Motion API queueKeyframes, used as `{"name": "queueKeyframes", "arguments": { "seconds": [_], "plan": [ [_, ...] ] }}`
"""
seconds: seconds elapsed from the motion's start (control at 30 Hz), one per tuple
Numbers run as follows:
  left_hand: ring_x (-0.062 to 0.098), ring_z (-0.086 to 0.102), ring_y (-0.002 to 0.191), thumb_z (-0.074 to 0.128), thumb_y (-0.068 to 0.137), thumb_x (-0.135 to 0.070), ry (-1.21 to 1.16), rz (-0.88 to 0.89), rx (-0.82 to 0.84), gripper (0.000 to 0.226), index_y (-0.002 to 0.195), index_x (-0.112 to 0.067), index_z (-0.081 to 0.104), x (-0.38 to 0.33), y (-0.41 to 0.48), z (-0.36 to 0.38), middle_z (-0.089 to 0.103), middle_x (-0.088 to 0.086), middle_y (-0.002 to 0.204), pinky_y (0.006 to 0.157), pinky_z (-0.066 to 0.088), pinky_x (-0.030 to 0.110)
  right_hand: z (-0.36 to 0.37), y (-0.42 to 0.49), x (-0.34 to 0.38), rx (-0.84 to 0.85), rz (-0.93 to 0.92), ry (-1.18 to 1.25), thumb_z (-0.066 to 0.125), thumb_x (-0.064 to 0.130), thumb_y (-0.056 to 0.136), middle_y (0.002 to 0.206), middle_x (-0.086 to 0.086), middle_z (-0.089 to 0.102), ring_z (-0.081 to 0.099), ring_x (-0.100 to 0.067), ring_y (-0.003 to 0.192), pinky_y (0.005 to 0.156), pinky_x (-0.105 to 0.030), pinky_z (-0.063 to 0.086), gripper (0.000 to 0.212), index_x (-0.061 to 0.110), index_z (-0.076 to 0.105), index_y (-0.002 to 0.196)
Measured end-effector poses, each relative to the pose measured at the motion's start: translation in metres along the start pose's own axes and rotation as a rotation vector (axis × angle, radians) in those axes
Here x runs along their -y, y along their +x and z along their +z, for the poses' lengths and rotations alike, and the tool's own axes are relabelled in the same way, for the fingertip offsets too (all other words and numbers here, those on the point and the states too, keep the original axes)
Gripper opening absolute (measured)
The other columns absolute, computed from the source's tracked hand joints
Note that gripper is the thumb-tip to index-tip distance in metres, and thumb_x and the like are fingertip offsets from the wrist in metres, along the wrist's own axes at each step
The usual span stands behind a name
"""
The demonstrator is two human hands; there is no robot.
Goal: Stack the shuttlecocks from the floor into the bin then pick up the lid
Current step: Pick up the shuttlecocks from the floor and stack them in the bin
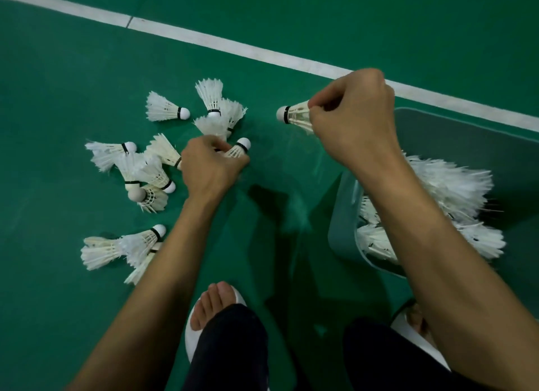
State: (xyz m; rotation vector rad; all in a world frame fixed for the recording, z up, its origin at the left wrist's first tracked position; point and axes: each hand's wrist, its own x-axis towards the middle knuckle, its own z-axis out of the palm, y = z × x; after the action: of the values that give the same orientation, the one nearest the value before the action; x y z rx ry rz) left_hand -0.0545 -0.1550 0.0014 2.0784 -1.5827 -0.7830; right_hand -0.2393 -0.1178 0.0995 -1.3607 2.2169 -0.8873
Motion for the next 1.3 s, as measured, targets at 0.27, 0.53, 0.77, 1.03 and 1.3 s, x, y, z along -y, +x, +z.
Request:
{"name": "queueKeyframes", "arguments": {
  "seconds": [0.27,0.53,0.77,1.03,1.3],
  "plan": [
    [0.016,0.065,0.074,0.077,0.062,-0.046,-0.216,0.361,0.016,0.025,0.077,-0.026,0.071,-0.089,-0.087,-0.017,0.070,-0.002,0.084,0.061,0.049,0.027,-0.074,-0.005,-0.031,-0.202,0.083,0.294,0.067,0.008,0.075,0.071,0.006,0.070,0.067,-0.009,0.067,0.069,-0.026,0.057,0.021,0.021,0.067,0.092],
    [0.011,0.057,0.076,0.077,0.070,-0.047,-0.234,0.680,0.190,0.029,0.077,-0.021,0.066,-0.173,-0.149,0.020,0.065,-0.002,0.084,0.063,0.037,0.019,-0.184,-0.031,-0.110,-0.421,0.248,0.313,0.071,0.009,0.072,0.078,-0.005,0.075,0.066,-0.010,0.064,0.064,-0.026,0.056,0.016,0.019,0.075,0.084],
    [0.013,0.063,0.073,0.081,0.063,-0.050,0.221,0.674,0.592,0.032,0.073,-0.022,0.068,-0.182,-0.193,0.079,0.064,-0.007,0.078,0.057,0.045,0.029,-0.196,-0.055,-0.200,-0.476,0.513,-0.195,0.059,0.011,0.072,0.089,-0.007,0.077,0.072,-0.027,0.089,0.087,-0.028,0.056,0.028,0.017,0.078,0.091],
    [0.016,0.063,0.064,0.085,0.071,-0.045,0.459,0.511,0.837,0.032,0.069,-0.016,0.070,-0.167,-0.186,0.088,0.064,-0.005,0.063,0.058,0.042,0.025,-0.161,-0.053,-0.211,-0.383,0.474,-0.381,0.067,0.004,0.081,0.088,-0.012,0.075,0.054,-0.025,0.070,0.068,-0.030,0.048,0.016,0.009,0.079,0.089],
    [0.009,0.064,0.071,0.085,0.075,-0.041,0.352,0.466,0.884,0.025,0.074,-0.018,0.074,-0.166,-0.170,0.091,0.070,-0.008,0.075,0.057,0.041,0.024,-0.136,-0.016,-0.257,-0.338,0.882,0.354,0.065,0.000,0.088,0.089,-0.017,0.075,0.077,-0.031,0.078,0.069,-0.048,0.065,0.009,-0.004,0.072,0.092]
  ]
}}
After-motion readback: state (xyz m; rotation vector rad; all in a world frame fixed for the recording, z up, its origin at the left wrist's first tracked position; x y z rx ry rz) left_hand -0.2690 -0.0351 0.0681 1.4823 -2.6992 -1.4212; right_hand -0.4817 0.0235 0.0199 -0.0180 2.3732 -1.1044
